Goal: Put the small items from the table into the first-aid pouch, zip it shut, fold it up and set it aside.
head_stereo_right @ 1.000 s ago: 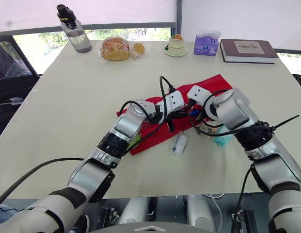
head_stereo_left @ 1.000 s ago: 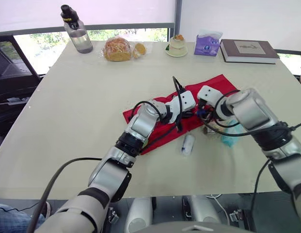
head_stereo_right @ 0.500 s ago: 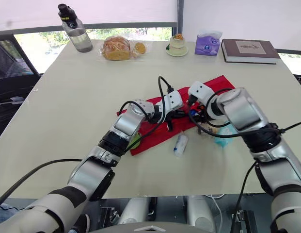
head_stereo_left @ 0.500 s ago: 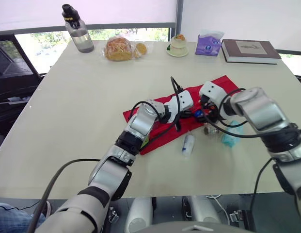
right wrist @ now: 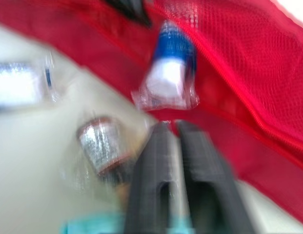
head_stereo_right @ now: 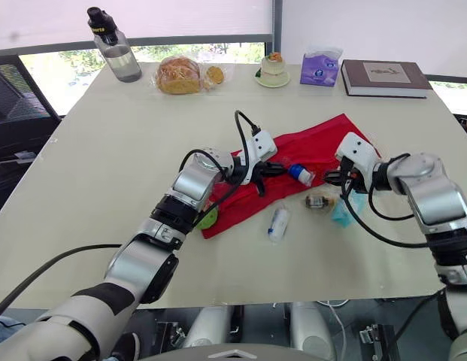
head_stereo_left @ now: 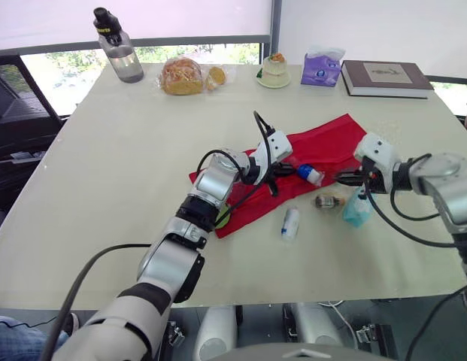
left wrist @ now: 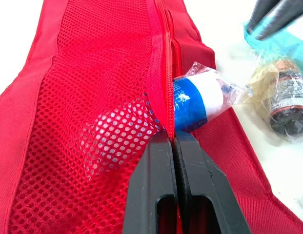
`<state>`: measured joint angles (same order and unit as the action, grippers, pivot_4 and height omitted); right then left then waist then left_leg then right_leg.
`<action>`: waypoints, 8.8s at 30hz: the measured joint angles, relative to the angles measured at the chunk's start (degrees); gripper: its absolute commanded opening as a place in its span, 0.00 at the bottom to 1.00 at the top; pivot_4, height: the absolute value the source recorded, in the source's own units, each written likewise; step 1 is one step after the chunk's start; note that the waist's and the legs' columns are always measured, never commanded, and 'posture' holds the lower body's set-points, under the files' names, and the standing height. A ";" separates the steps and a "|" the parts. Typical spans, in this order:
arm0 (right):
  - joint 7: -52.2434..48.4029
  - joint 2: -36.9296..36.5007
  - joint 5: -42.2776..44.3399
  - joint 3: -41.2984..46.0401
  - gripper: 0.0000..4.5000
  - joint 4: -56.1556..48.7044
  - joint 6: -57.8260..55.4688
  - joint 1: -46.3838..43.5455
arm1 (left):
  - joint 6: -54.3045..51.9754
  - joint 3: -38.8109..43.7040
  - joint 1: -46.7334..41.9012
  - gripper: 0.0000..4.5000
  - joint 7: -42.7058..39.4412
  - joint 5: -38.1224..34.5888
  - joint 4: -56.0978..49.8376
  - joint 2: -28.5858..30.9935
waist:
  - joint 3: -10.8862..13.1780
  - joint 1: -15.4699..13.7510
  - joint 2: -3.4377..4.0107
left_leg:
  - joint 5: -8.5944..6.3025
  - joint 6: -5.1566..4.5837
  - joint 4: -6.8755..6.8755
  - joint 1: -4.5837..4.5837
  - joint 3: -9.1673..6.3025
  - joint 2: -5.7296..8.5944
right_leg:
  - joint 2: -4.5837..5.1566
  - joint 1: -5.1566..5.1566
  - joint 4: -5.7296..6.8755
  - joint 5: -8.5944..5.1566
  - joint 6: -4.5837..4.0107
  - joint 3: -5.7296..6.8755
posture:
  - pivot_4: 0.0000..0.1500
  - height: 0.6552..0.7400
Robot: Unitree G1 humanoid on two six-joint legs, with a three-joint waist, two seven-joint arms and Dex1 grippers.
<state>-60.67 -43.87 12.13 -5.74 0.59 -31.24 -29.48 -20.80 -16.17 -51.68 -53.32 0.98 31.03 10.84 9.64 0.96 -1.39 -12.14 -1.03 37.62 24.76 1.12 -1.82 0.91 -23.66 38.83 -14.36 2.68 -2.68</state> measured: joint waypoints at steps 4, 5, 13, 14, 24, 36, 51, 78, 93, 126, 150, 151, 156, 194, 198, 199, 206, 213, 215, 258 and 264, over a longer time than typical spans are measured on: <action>1.81 2.13 -0.96 1.05 0.01 4.57 9.66 1.61 | 0.47 0.00 -0.21 0.00 -0.25 -0.05 1.15 0.13 | 0.00 0.09 0.00 | 0.00 0.00 0.00 -0.03 0.01 0.00 | -0.01 0.00 0.02 0.00 0.00 -0.01 | 1.00 1.00; 2.20 2.40 -1.24 1.07 0.01 5.14 10.60 1.64 | 0.55 0.00 -0.22 0.00 -0.29 -0.06 1.15 0.13 | 0.00 0.07 0.00 | 0.00 0.00 0.00 -0.03 0.00 0.00 | -0.01 0.00 0.03 0.00 0.00 -0.01 | 1.00 1.00; 4.62 8.77 -4.91 -1.62 0.01 12.62 19.65 0.25 | 2.54 -0.07 -1.54 0.00 -1.48 -0.03 3.14 0.31 | 0.01 0.01 0.01 | 0.00 0.00 0.00 -0.03 0.01 0.00 | -0.01 0.00 0.01 0.00 0.00 -0.01 | 1.00 1.00; 4.92 8.97 -5.92 -2.50 0.01 13.88 20.92 -0.86 | 2.75 -0.07 -1.63 0.00 -1.56 -0.02 3.28 0.39 | 0.01 0.01 0.01 | 0.00 0.00 0.00 -0.03 0.01 0.01 | -0.01 0.01 0.00 0.00 0.00 -0.01 | 1.00 1.00; 7.83 15.24 -9.90 -4.85 0.01 20.82 25.97 -5.54 | 3.75 -0.13 -1.57 0.00 -1.94 0.02 3.32 0.64 | 0.01 0.09 0.01 | 0.00 0.00 0.00 -0.03 0.01 -0.01 | -0.02 0.01 0.01 0.01 -0.01 -0.02 | 1.00 1.00; 9.31 20.17 -12.19 -5.70 0.01 24.40 27.54 -8.79 | 4.83 -0.09 -1.51 0.00 -1.66 0.04 3.31 1.12 | 0.02 0.03 0.03 | 0.00 0.00 -0.01 -0.02 -0.01 -0.01 | -0.01 0.01 0.02 0.01 -0.02 0.01 | 1.00 1.00; -0.21 7.32 -0.44 4.62 0.06 6.57 25.09 1.36 | 14.11 -0.06 -1.73 0.00 -3.61 1.82 8.25 7.93 | 0.03 0.04 0.04 | 0.00 0.00 -0.01 -0.05 -0.01 -0.02 | -0.02 0.01 0.02 0.01 -0.01 0.01 | 1.00 1.00; -18.73 -19.04 33.90 31.91 0.99 -17.51 -2.38 18.78 | 41.15 0.50 -4.79 0.00 -12.36 3.77 26.32 16.05 | 0.03 -0.17 0.03 | 0.00 0.00 -0.03 -0.05 0.05 -0.13 | -0.03 0.04 -0.02 -0.01 0.01 0.00 | 1.00 1.00; -21.50 -3.08 2.30 -11.72 0.99 -4.87 20.51 -6.61 | 42.17 0.58 -5.32 0.00 -11.12 4.72 27.00 13.38 | 0.10 -0.47 0.02 | 0.00 0.00 0.19 0.08 0.01 -0.15 | -0.07 0.01 -0.01 -0.01 0.00 0.10 | 1.00 1.00; -20.37 6.87 -10.85 -15.48 0.01 13.15 34.16 -9.48 | 40.00 1.16 -3.85 0.00 -10.01 4.61 23.66 12.92 | 0.12 -0.34 0.05 | 0.00 0.00 0.20 0.02 -0.01 -0.18 | -0.07 0.03 0.08 0.01 -0.03 0.10 | 1.00 1.00; 15.77 8.34 -19.50 -11.66 0.01 -12.60 -29.11 -4.30 | 28.11 2.16 1.83 0.00 -5.09 3.94 9.94 3.00 | 0.11 -0.22 0.05 | 0.00 0.00 0.20 0.03 -0.01 -0.10 | -0.03 0.03 0.08 0.01 -0.02 0.07 | 1.00 1.00; 17.05 9.11 -19.72 -11.83 0.01 -12.67 -30.30 -4.68 | 27.43 2.17 2.04 0.00 -5.02 3.88 9.33 2.74 | 0.11 -0.21 0.05 | 0.00 0.00 0.21 0.03 -0.01 -0.10 | -0.04 0.04 0.08 0.01 -0.02 0.07 | 1.00 1.00; 23.89 15.72 -19.96 -11.40 0.01 -11.16 -36.42 -7.73 | 26.33 2.03 2.62 0.00 -5.24 3.82 7.47 2.19 | 0.11 -0.18 0.05 | 0.00 0.00 0.21 0.03 -0.02 -0.11 | -0.05 0.03 0.09 0.02 -0.02 0.07 | 1.00 1.00; 25.34 11.33 -0.59 2.11 0.43 -21.67 -39.54 -0.37 | 20.75 3.68 2.29 0.00 -8.20 -1.50 9.72 0.73 | 0.11 0.07 0.06 | -0.01 0.00 0.09 0.06 -0.07 -0.08 | -0.04 0.01 -0.01 -0.01 0.00 0.10 | 1.00 1.00; 24.92 11.37 -0.66 1.27 0.09 -18.85 -31.06 1.96 | 20.79 3.71 2.26 0.00 -8.24 -1.61 10.17 0.76 | 0.11 0.12 0.06 | -0.01 0.00 0.09 0.05 -0.07 -0.08 | -0.05 0.01 0.00 -0.01 0.00 0.09 | 1.00 1.00; 25.14 12.10 -0.78 0.99 0.01 -17.60 -28.67 2.12 | 20.84 3.71 2.24 0.00 -8.24 -1.61 10.17 0.79 | 0.11 0.13 0.06 | 0.00 0.00 0.09 0.04 -0.06 -0.08 | -0.05 0.01 0.00 -0.01 0.00 0.08 | 1.00 1.00; 26.42 14.72 -2.42 -2.51 0.01 -11.40 -21.24 1.78 | 21.60 3.54 2.13 0.00 -8.38 -1.14 10.18 1.03 | 0.11 -0.03 0.06 | -0.01 0.00 0.09 0.06 -0.04 -0.08 | -0.04 0.01 -0.02 0.00 0.00 0.08 | 1.00 1.00; 26.83 16.72 -2.99 -3.61 0.01 -6.92 -18.11 -0.46 | 21.69 3.44 2.13 0.00 -8.37 -0.97 10.18 1.16 | 0.11 0.03 0.06 | 0.00 0.00 0.09 0.03 -0.06 -0.10 | -0.07 0.01 0.01 0.00 -0.01 0.09 | 1.00 1.00; 27.27 17.75 -3.23 -4.22 0.01 -5.32 -17.13 -1.43 | 21.77 3.27 2.13 0.00 -8.34 -0.92 10.18 1.20 | 0.11 0.01 0.06 | -0.01 0.00 0.09 0.04 -0.06 -0.10 | -0.07 0.02 0.00 0.00 -0.01 0.09 | 1.00 1.00; -1.34 -5.48 19.64 29.47 0.06 -16.53 -2.11 22.09 | 42.97 2.58 -3.70 0.00 -23.58 0.07 23.91 13.27 | 0.13 0.05 0.05 | -0.01 0.00 -0.13 -0.04 0.02 -0.22 | -0.20 0.01 -0.12 -0.01 -0.01 0.01 | 1.00 1.00; -9.44 -9.40 25.63 37.72 0.62 -14.83 -2.17 28.20 | 50.55 2.47 -8.03 0.00 -23.75 3.15 32.24 15.45 | 0.14 -0.23 0.02 | -0.01 0.00 -0.09 -0.02 0.05 -0.17 | -0.11 0.06 -0.21 -0.04 0.06 0.02 | 1.00 1.00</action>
<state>-70.11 -53.28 37.77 31.98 -14.24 -33.42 -1.28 29.76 -13.70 -59.71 -77.07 4.13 63.27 26.30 9.79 0.73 -1.38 -12.14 -1.03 37.52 24.74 1.17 -1.99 0.80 -23.61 38.62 -14.40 2.74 -2.66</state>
